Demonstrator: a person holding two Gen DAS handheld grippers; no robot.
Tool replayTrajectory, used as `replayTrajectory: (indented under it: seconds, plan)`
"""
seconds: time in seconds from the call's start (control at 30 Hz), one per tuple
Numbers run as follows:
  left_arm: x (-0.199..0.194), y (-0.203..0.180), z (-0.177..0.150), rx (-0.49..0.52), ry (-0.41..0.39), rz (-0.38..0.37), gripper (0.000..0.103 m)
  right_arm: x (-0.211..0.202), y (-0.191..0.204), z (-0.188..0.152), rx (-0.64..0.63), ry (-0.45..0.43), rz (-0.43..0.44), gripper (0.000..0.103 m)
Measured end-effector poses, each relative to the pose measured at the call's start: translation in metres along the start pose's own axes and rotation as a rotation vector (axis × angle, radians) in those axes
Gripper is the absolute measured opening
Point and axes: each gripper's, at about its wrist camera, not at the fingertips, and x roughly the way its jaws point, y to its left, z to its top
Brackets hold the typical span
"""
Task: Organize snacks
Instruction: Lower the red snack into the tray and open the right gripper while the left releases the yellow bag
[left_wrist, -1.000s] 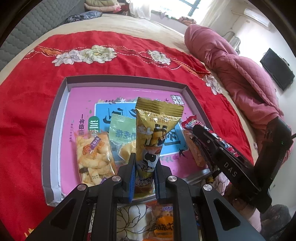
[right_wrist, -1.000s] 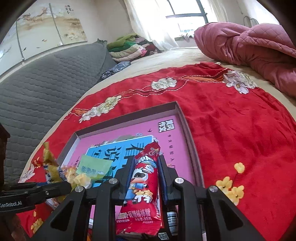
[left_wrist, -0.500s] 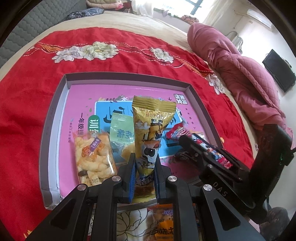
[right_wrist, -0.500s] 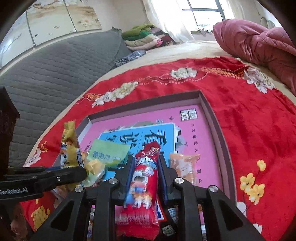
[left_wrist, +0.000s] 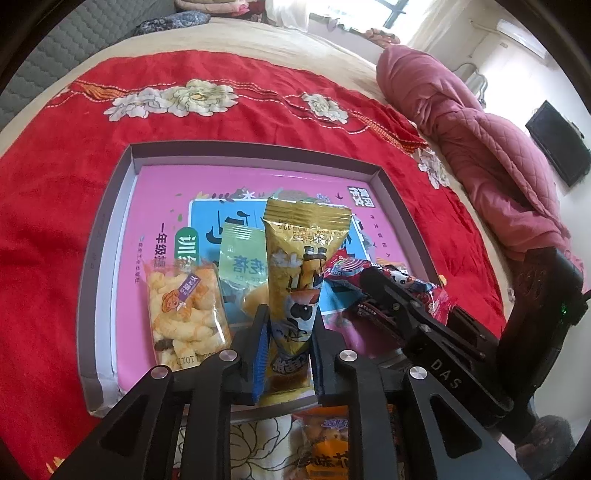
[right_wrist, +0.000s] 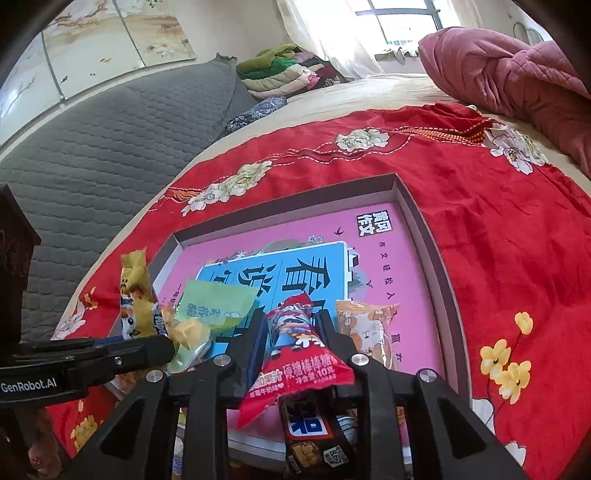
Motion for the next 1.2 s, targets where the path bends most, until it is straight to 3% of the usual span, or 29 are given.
replayTrajectory:
  seconds: [0.5,1.2]
  plan:
    - [-0.007,0.004,0.001,-0.016,-0.008,0.009,0.044,-0.019,-0.006,0.014,0.056,-0.056,0.032,0.035]
    - [-0.012,0.02,0.005,-0.06,-0.013,0.056,0.051,-0.035,-0.031,0.026,0.154,-0.099,0.004,0.043]
